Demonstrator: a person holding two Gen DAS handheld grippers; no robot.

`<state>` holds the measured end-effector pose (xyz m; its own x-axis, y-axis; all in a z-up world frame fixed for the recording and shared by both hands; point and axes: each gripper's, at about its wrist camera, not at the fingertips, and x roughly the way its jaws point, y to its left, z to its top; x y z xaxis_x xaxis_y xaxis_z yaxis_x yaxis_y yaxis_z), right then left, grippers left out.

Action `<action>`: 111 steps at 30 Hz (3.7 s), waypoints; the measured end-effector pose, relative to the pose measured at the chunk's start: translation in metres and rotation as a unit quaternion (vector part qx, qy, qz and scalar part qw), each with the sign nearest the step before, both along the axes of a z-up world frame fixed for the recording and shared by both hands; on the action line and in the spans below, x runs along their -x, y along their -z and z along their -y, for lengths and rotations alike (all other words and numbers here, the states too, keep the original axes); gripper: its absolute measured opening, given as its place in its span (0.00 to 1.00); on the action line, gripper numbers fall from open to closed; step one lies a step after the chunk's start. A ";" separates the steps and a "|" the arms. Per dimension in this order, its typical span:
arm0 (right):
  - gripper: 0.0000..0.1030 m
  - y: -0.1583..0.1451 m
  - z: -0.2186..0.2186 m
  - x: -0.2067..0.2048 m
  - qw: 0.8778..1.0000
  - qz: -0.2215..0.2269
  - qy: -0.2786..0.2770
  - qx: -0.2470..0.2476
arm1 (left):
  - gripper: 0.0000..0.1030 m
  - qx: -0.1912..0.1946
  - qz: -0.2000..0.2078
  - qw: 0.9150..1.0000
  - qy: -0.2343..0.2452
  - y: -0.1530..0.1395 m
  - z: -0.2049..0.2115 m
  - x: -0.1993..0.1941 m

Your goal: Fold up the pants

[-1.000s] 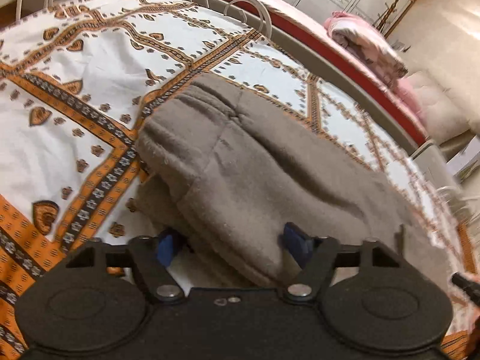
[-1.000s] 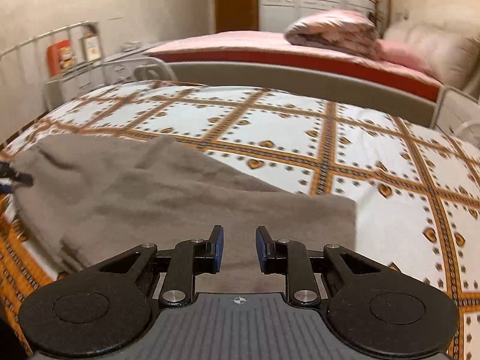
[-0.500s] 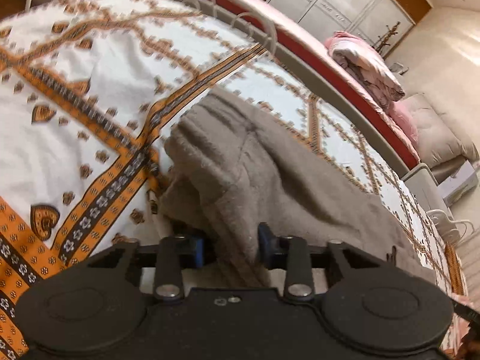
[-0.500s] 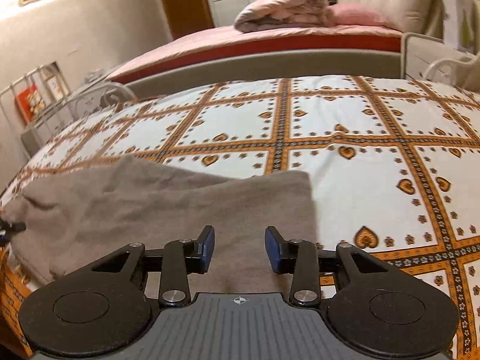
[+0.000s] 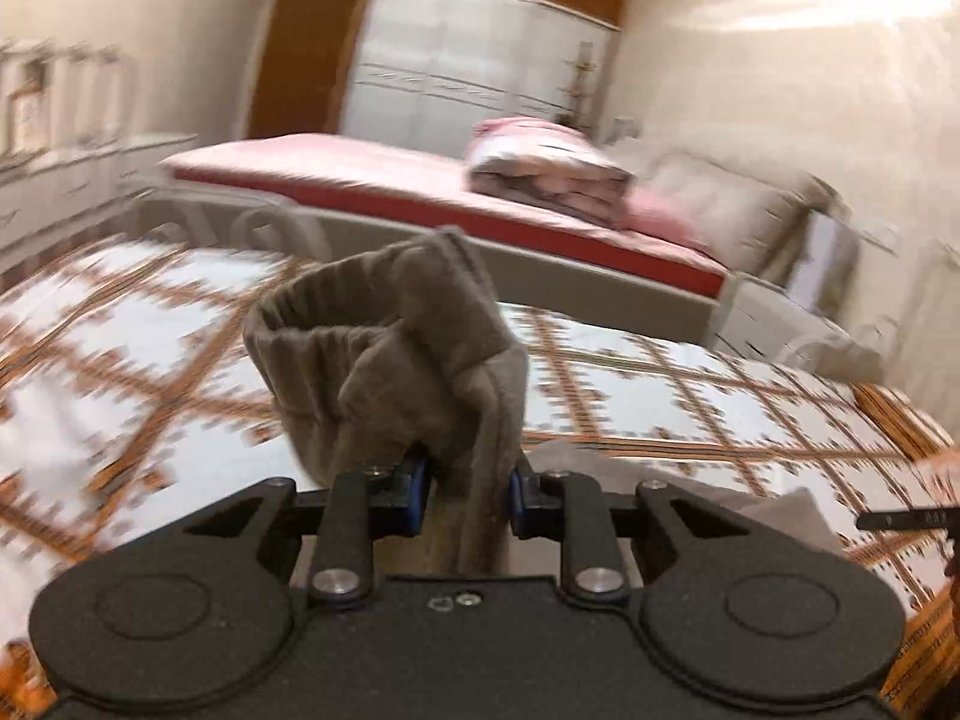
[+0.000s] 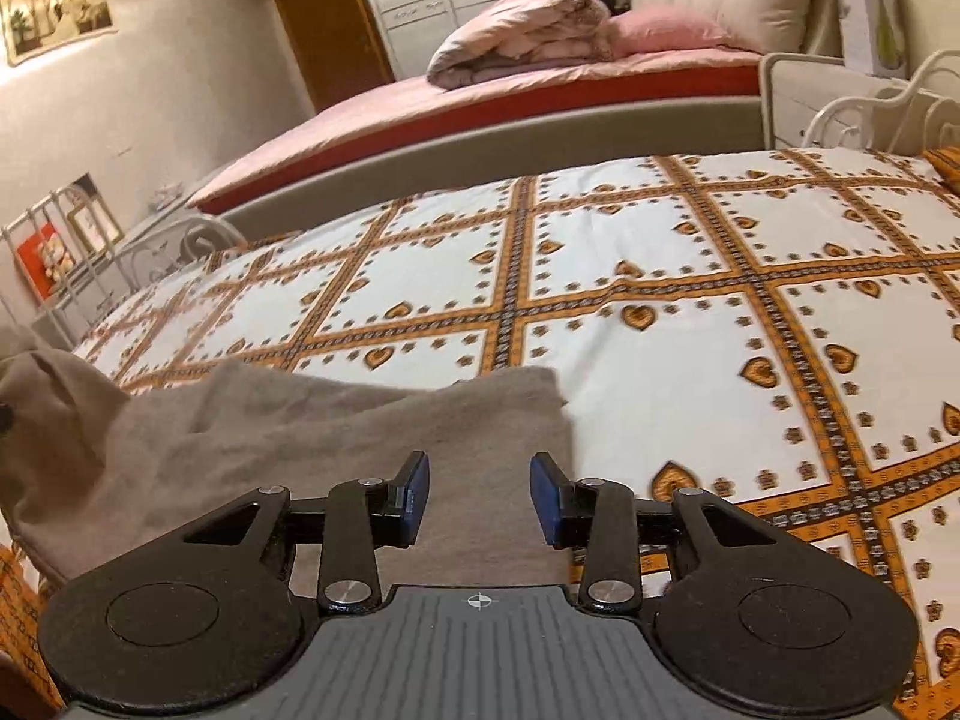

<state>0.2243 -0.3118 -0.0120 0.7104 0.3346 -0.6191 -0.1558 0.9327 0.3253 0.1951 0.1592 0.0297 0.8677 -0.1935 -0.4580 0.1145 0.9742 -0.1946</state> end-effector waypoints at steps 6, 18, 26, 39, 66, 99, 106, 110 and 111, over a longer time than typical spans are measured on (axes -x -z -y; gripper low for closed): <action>0.37 -0.002 0.031 0.007 0.999 0.001 0.030 -0.010 | 0.14 -0.001 0.006 0.994 0.109 0.003 0.100 -0.022; 0.60 -0.006 0.073 0.017 0.997 -0.002 0.065 -0.045 | 0.73 0.027 -0.023 0.970 0.242 0.030 0.186 -0.032; 0.60 -0.005 0.032 0.012 0.996 -0.008 -0.022 -0.085 | 0.60 0.011 -0.053 0.990 0.132 0.028 0.123 -0.045; 0.49 0.028 -0.035 -0.025 0.964 -0.121 -0.071 -0.225 | 0.66 0.018 -0.094 0.995 -0.013 0.031 0.000 -0.035; 0.71 0.035 0.004 -0.021 0.954 -0.128 0.003 -0.272 | 0.67 0.010 -0.124 0.992 -0.025 0.044 -0.019 -0.030; 0.35 -0.003 0.045 0.028 0.989 -0.048 0.049 -0.134 | 0.71 -0.004 -0.114 0.991 0.072 0.046 0.056 -0.044; 0.35 -0.004 -0.006 0.010 0.999 0.002 -0.040 -0.011 | 0.75 -0.043 -0.168 0.979 0.109 0.074 0.091 -0.061; 0.37 0.023 0.000 0.006 0.998 -0.061 -0.028 -0.018 | 0.79 -0.048 -0.185 0.976 0.107 0.082 0.098 -0.066; 0.37 0.017 0.002 0.010 0.998 -0.053 -0.028 -0.020 | 0.75 -0.043 -0.179 0.977 0.107 0.079 0.098 -0.065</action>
